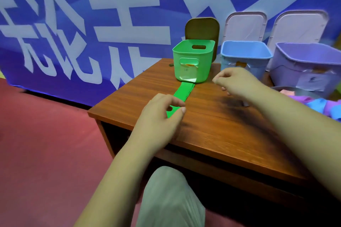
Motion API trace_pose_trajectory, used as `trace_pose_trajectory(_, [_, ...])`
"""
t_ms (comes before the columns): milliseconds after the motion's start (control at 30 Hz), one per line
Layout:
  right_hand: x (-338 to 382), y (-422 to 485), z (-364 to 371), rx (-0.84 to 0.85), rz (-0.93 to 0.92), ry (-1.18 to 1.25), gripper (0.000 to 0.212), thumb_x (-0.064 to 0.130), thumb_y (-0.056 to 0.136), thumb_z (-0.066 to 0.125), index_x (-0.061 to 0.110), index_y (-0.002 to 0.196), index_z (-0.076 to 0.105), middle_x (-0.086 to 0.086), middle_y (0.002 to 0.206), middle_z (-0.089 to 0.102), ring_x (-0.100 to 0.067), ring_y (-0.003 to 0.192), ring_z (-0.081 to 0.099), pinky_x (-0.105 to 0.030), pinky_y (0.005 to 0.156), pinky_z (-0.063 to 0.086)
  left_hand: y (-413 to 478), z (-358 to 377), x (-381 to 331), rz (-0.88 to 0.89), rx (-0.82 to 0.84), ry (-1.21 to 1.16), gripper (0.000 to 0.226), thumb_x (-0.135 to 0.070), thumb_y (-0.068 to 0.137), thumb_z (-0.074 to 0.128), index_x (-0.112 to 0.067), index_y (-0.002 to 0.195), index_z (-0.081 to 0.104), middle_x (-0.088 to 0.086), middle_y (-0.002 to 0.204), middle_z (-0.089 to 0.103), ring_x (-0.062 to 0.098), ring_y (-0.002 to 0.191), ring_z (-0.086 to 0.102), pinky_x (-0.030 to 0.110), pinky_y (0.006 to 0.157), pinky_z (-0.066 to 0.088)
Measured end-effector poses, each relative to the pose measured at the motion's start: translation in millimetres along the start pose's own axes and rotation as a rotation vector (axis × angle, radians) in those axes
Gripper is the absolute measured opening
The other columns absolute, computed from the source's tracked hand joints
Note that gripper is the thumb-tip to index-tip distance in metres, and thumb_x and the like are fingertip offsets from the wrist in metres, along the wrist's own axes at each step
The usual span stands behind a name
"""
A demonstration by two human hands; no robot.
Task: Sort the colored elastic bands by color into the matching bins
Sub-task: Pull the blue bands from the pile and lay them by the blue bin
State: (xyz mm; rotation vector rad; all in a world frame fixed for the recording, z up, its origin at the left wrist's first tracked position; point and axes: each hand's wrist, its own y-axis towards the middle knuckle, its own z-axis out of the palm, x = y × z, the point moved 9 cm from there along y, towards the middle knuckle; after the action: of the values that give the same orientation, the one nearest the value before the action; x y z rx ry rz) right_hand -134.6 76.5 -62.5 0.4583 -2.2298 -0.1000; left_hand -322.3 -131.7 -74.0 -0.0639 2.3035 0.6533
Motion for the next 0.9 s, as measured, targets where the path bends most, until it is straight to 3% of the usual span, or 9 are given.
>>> trace_pose_trajectory(100, [-13, -25, -61, -0.063, -0.009, -0.071, 0.015, 0.036, 0.091, 0.07, 0.023, 0.087, 0.078, 0.008, 0.082, 0.074, -0.022, 0.086, 0.073, -0.044, 0.083, 0.062, 18, 42, -50, 0.089, 0.078, -0.1, 0.007, -0.024, 0.097, 0.07, -0.026, 0.1, 0.076, -0.012, 0.099, 0.069, 0.001, 0.092, 0.063, 0.013, 0.079, 0.046])
trace_pose_trajectory(300, [-82, -77, -176, -0.236, -0.006, -0.231, 0.012, 0.029, 0.093, 0.068, 0.025, 0.086, 0.076, 0.009, 0.081, 0.074, -0.011, 0.073, 0.065, -0.025, 0.063, 0.046, 50, 159, -148, 0.263, 0.348, -0.155, 0.009, -0.026, 0.097, 0.071, -0.022, 0.094, 0.078, -0.008, 0.087, 0.075, 0.005, 0.08, 0.063, 0.024, 0.076, 0.049])
trace_pose_trajectory(500, [-170, -116, -246, -0.431, 0.027, -0.233, 0.014, 0.023, 0.096, 0.068, 0.021, 0.083, 0.071, 0.012, 0.079, 0.071, -0.015, 0.079, 0.065, -0.032, 0.073, 0.047, 84, 245, -221, 0.392, 0.392, -0.062, 0.016, -0.016, 0.094, 0.065, -0.022, 0.102, 0.077, -0.009, 0.098, 0.072, 0.007, 0.085, 0.062, 0.023, 0.079, 0.045])
trace_pose_trajectory(633, [-199, -141, -252, -0.554, -0.028, -0.264, 0.021, 0.013, 0.096, 0.069, 0.031, 0.085, 0.064, 0.014, 0.079, 0.06, -0.009, 0.078, 0.053, -0.02, 0.069, 0.033, 92, 294, -246, 0.473, 0.453, -0.052, 0.022, -0.013, 0.094, 0.064, -0.017, 0.112, 0.075, -0.003, 0.112, 0.074, 0.01, 0.091, 0.063, 0.028, 0.091, 0.05])
trace_pose_trajectory(767, [-219, -139, -256, -0.546, 0.016, -0.183, 0.017, 0.013, 0.095, 0.068, 0.027, 0.088, 0.068, 0.008, 0.087, 0.065, -0.003, 0.075, 0.053, -0.002, 0.069, 0.036, 84, 336, -235, 0.424, 0.578, -0.131, 0.027, -0.037, 0.097, 0.072, -0.025, 0.121, 0.071, -0.011, 0.116, 0.07, 0.007, 0.099, 0.066, 0.027, 0.093, 0.052])
trace_pose_trajectory(833, [-222, -136, -256, -0.517, 0.003, -0.178, 0.016, 0.009, 0.093, 0.067, 0.025, 0.093, 0.072, 0.01, 0.089, 0.063, -0.001, 0.079, 0.057, -0.003, 0.069, 0.037, 78, 348, -229, 0.383, 0.651, -0.179, 0.042, -0.052, 0.088, 0.078, -0.03, 0.123, 0.071, -0.012, 0.116, 0.069, 0.005, 0.101, 0.067, 0.031, 0.094, 0.055])
trace_pose_trajectory(900, [-223, -133, -255, -0.496, -0.017, -0.169, 0.02, 0.006, 0.092, 0.066, 0.022, 0.098, 0.075, 0.009, 0.091, 0.062, -0.003, 0.082, 0.059, -0.004, 0.07, 0.038, 76, 352, -228, 0.36, 0.657, -0.207, 0.044, -0.05, 0.081, 0.086, -0.031, 0.119, 0.073, -0.012, 0.112, 0.068, 0.003, 0.1, 0.066, 0.03, 0.091, 0.056])
